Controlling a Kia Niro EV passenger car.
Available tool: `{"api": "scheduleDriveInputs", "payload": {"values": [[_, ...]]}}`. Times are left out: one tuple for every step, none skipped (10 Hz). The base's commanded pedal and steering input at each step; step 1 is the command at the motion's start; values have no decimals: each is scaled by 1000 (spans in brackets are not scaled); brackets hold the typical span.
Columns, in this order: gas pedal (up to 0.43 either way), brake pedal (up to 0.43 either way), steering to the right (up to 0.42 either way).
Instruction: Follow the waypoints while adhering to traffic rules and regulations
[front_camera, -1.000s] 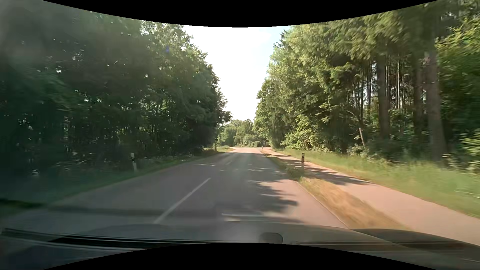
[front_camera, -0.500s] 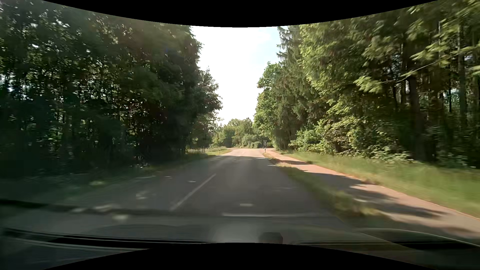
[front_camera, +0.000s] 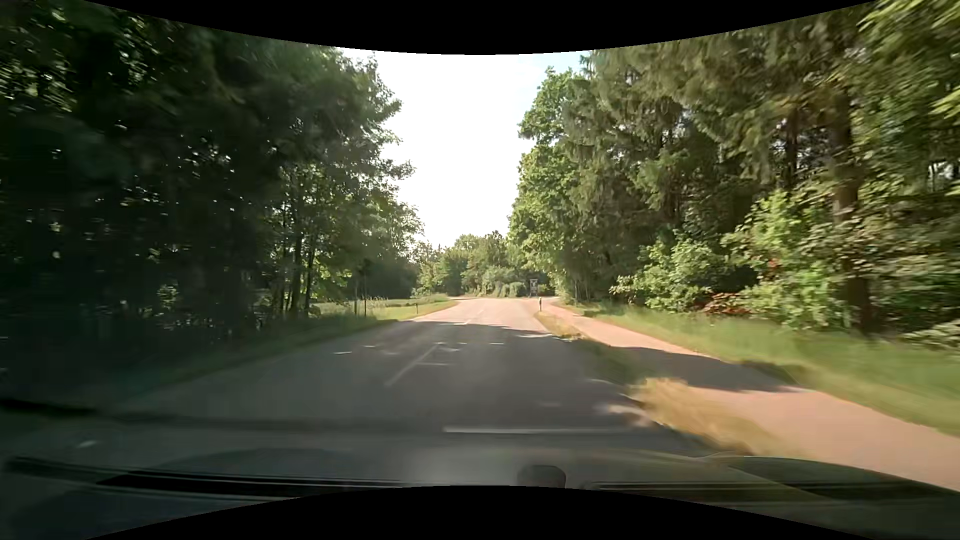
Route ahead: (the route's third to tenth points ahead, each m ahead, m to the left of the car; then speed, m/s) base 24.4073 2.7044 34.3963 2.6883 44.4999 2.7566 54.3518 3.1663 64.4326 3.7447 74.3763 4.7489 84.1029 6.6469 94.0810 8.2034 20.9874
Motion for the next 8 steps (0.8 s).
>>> {"api": "scheduleDriveInputs", "payload": {"values": [[98,6,-2],[98,6,-2],[98,6,-2],[98,6,-2],[98,6,-1],[98,6,-1],[98,6,-1],[98,6,-2]]}}
